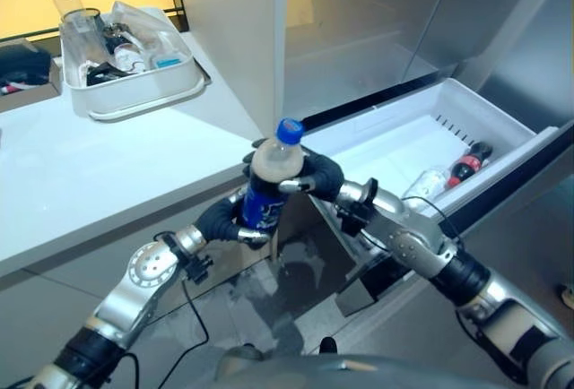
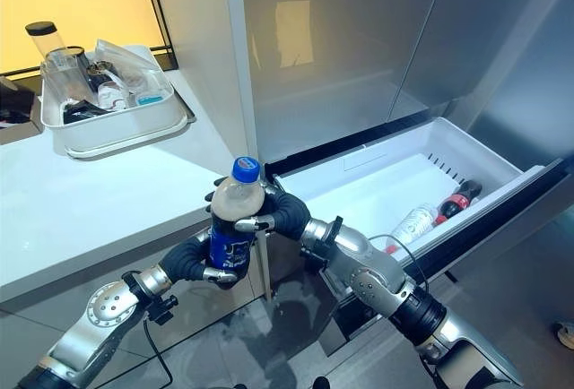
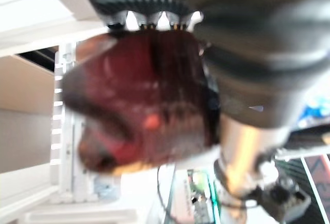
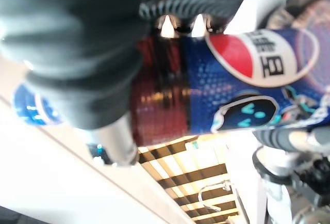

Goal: Take the drinks into the refrigerator

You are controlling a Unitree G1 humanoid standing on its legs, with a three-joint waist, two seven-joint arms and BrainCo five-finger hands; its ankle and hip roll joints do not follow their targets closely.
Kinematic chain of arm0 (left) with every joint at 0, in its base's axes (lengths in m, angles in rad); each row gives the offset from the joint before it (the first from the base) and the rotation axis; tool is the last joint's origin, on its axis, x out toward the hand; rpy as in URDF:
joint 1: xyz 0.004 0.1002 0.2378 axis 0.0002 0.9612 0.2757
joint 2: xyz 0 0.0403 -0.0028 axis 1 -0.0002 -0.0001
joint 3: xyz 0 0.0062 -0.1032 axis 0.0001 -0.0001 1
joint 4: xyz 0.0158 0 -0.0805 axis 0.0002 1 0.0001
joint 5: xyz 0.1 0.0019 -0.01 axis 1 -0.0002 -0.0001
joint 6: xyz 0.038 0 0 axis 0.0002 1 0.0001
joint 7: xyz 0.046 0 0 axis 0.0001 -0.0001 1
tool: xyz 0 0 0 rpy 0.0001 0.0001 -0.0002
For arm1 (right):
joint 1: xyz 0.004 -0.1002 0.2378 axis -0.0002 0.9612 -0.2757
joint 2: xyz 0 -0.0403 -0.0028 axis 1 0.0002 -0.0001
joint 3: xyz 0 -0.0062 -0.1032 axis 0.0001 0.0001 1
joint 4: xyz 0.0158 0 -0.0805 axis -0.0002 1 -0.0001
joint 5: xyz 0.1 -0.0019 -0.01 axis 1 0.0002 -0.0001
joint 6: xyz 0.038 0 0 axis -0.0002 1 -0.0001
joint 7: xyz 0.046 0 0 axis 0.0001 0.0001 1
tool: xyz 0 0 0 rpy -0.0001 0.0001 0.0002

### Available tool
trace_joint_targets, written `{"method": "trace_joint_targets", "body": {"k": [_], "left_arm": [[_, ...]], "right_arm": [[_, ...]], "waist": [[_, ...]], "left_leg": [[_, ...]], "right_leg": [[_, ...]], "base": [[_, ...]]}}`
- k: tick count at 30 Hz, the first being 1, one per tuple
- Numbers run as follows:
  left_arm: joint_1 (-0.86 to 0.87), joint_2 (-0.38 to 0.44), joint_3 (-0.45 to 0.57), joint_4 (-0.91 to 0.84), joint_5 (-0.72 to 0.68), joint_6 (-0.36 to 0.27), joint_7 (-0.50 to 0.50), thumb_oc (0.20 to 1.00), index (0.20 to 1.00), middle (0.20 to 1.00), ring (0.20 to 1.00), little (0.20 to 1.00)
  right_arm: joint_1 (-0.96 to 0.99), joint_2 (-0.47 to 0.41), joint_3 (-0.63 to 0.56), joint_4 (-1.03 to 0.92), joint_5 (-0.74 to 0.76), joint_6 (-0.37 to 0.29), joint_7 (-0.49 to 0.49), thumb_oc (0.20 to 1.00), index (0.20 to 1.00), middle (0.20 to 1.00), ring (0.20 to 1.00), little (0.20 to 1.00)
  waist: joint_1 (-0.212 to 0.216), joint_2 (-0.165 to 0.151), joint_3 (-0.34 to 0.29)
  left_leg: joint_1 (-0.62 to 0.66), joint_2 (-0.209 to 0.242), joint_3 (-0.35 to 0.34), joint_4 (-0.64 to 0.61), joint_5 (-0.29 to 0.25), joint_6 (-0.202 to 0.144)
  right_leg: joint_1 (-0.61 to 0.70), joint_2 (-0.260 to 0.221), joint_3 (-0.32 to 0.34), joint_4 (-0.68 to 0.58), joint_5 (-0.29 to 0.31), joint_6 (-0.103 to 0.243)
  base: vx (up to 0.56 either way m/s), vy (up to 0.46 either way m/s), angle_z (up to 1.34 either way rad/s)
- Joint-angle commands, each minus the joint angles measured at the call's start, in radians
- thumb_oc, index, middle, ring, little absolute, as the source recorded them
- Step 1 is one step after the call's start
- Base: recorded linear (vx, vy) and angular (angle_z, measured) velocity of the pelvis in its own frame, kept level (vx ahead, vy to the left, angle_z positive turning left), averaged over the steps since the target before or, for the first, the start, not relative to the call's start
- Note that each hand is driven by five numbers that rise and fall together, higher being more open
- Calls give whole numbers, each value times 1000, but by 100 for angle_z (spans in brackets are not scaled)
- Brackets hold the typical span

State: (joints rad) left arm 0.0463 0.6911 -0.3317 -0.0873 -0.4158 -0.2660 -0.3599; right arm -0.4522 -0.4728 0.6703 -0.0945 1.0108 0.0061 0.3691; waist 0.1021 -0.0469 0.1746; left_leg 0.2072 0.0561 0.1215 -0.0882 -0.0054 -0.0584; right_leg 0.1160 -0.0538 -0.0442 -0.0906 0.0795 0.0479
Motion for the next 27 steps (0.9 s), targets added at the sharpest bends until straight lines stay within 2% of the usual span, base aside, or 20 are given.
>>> {"method": "trace_joint_targets", "body": {"k": [1,3,4,5,6,7,9,11,13,17,21,22,23,27], "left_arm": [[-167,-25,23,50,-88,-24,73,1000,1000,1000,1000,1000],[-163,-28,20,62,-110,-15,61,1000,1000,1000,1000,1000],[-120,-47,-20,117,-186,101,63,1000,1000,1000,1000,1000],[-143,-1,13,26,-179,30,6,1000,1000,1000,1000,1000],[-104,-24,6,24,-194,28,6,1000,1000,1000,1000,1000],[-105,-24,6,24,-194,27,6,1000,1000,1000,1000,1000],[-94,-34,-9,53,-174,30,-14,1000,1000,1000,1000,1000],[-94,-26,-8,52,-161,28,-18,1000,1000,1000,1000,1000],[-75,-6,12,31,-138,11,-22,1000,1000,1000,1000,1000],[-67,5,17,17,-143,6,-29,1000,1000,1000,1000,1000],[-61,17,21,11,-151,8,-35,1000,1000,1000,1000,1000],[-61,20,22,10,-155,11,-36,1000,1000,1000,1000,1000],[-55,23,24,9,-162,15,-43,1000,1000,1000,1000,1000],[-50,26,22,11,-180,17,-49,1000,1000,1000,1000,1000]], "right_arm": [[3,95,-21,-175,82,-69,52,200,200,200,200,200],[33,63,-78,-171,85,-84,43,200,200,200,200,200],[67,35,-126,-175,78,-76,33,200,200,200,200,200],[82,15,-144,-138,68,-97,13,200,200,200,200,200],[88,-7,-210,-120,59,-119,6,200,200,200,200,200],[89,-7,-211,-120,60,-119,6,200,200,200,200,200],[89,-32,-283,-102,62,-150,-12,200,200,200,200,200],[98,-46,-309,-92,62,-161,-22,200,200,200,200,200],[95,-103,-416,-43,28,-204,-63,200,200,200,200,200],[60,-159,-500,20,3,-245,-114,200,200,200,200,200],[36,-204,-543,66,-2,-263,-141,200,200,200,200,200],[27,-222,-550,76,-4,-264,-142,200,200,200,200,200],[3,-259,-571,114,-21,-273,-162,200,200,200,200,200],[-61,-317,-575,172,-27,-288,-181,200,200,200,200,200]], "waist": [[-5,-24,4],[-9,-25,3],[-12,-20,4],[-14,-27,2],[-18,-30,1],[-17,-30,1],[-18,-34,-2],[-18,-34,-3],[-18,-39,-7],[-16,-44,-10],[-16,-47,-11],[-16,-50,-10],[-16,-49,-14],[-14,-53,-12]], "left_leg": [[14,74,8,1,-50,-39],[13,73,8,1,-50,-40],[13,71,7,1,-49,-37],[9,72,5,1,-42,-39],[10,72,3,1,-50,-39],[10,72,3,1,-50,-39],[10,71,4,1,-52,-37],[9,70,3,1,-53,-37],[5,68,2,1,-55,-36],[4,68,2,1,-57,-35],[2,66,2,1,-58,-35],[-5,64,2,1,-47,-35],[0,67,3,1,-58,-36],[-5,65,6,1,-47,-36]], "right_leg": [[-17,-135,-27,60,-10,131],[-18,-136,-29,59,-9,131],[-18,-136,-29,58,-4,132],[-22,-138,-30,61,1,130],[-20,-138,-31,59,-4,134],[-20,-138,-31,59,-4,134],[-21,-138,-30,59,-5,136],[-21,-138,-31,58,-5,136],[-22,-138,-32,57,-4,137],[-23,-137,-32,55,-4,139],[-27,-136,-30,56,-4,139],[-35,-138,-28,60,3,137],[-29,-135,-28,56,-5,139],[-36,-135,-26,58,3,137]], "base": [[0,0,0],[0,0,0],[0,0,0],[10,1,5],[16,-7,7],[36,6,8],[22,0,5],[0,0,0],[0,0,0],[0,0,0],[-9,0,0],[60,14,0],[0,0,0],[0,0,0]]}}
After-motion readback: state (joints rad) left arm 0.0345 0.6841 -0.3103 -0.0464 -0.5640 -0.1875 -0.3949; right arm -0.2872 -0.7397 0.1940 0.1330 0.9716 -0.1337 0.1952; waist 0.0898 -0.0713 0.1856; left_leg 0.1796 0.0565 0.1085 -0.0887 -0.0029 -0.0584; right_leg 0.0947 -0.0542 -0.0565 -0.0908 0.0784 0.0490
